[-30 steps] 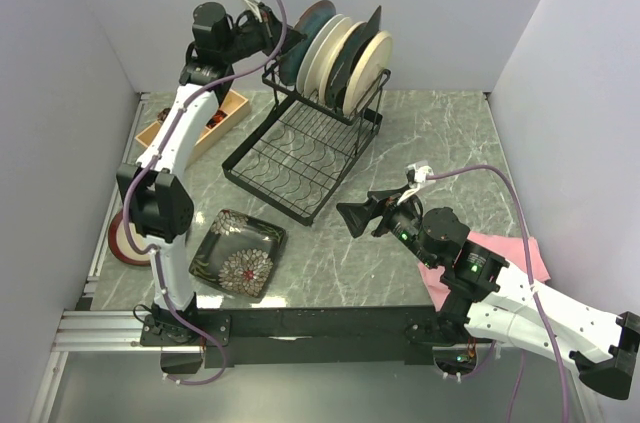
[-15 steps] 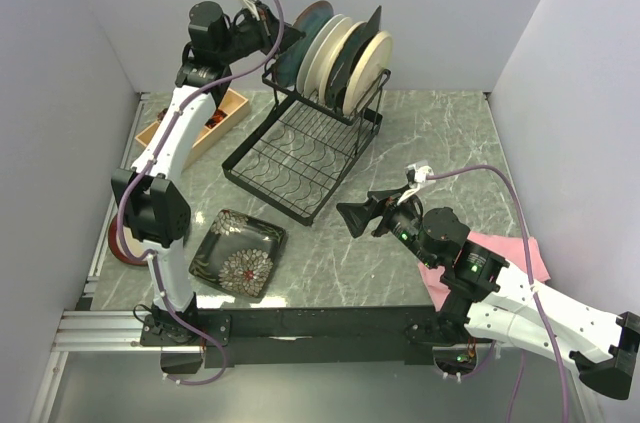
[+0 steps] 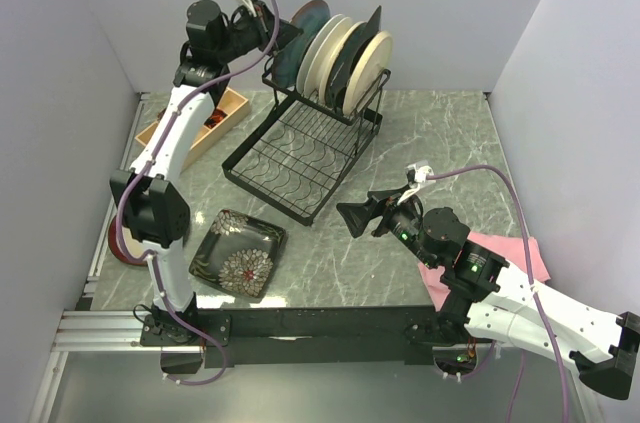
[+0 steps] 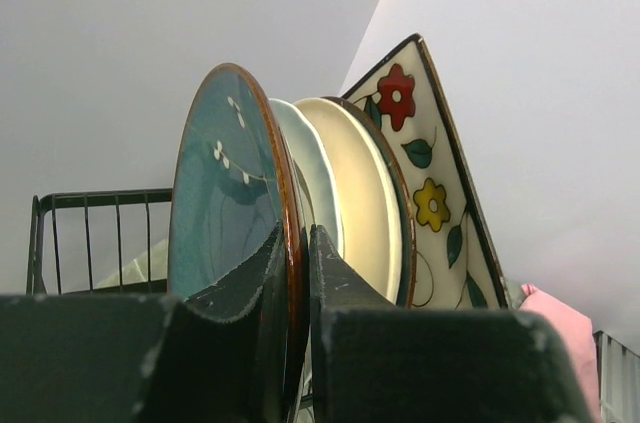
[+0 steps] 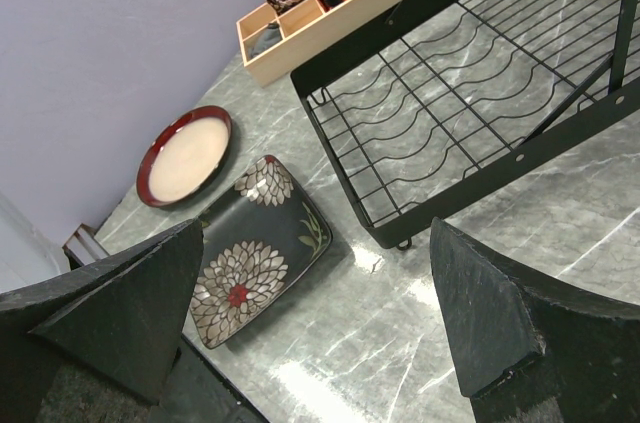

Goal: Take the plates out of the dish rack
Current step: Unload the plate from the dish rack, then place the plate at the center of the board.

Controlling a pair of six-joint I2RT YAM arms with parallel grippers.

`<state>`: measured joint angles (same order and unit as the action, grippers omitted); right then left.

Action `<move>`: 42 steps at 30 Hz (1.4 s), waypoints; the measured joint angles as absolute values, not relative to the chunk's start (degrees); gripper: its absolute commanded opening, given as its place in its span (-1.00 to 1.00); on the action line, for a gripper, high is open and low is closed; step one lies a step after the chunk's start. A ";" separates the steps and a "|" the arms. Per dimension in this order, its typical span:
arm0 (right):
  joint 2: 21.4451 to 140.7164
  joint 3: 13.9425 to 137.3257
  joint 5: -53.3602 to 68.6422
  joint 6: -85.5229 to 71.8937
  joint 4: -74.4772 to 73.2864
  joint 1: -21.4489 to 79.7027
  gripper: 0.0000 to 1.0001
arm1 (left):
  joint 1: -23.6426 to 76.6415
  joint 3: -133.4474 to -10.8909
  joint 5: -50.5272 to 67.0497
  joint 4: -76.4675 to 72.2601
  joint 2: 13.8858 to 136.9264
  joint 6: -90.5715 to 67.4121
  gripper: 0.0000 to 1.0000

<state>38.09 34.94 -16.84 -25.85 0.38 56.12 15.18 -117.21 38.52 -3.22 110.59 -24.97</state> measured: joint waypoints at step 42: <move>36.86 35.33 -16.38 -26.11 0.03 56.38 1.00 | 22.22 -98.52 14.92 8.38 80.47 -9.04 -0.98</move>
<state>36.86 35.33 -16.38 -26.11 0.03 56.38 22.22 -98.52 14.92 8.38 80.47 -9.04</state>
